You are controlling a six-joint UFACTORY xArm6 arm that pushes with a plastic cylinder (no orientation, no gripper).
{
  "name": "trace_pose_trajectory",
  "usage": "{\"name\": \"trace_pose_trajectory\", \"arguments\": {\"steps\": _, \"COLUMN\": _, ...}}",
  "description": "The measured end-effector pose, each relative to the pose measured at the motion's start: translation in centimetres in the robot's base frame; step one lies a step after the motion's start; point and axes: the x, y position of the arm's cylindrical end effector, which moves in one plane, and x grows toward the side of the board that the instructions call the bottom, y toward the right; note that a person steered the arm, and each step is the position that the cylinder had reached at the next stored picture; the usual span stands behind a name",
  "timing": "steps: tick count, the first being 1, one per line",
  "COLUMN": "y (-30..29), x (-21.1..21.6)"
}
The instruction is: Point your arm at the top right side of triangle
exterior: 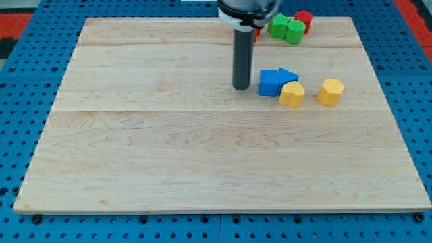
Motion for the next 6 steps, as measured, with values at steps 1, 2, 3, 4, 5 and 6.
{"name": "trace_pose_trajectory", "arguments": {"steps": 1, "y": 0.1, "x": -0.3}}
{"name": "trace_pose_trajectory", "arguments": {"steps": 2, "y": 0.7, "x": -2.1}}
{"name": "trace_pose_trajectory", "arguments": {"steps": 3, "y": 2.4, "x": -5.8}}
{"name": "trace_pose_trajectory", "arguments": {"steps": 4, "y": 9.1, "x": -4.5}}
{"name": "trace_pose_trajectory", "arguments": {"steps": 5, "y": 13.2, "x": -2.2}}
{"name": "trace_pose_trajectory", "arguments": {"steps": 6, "y": 19.1, "x": -1.5}}
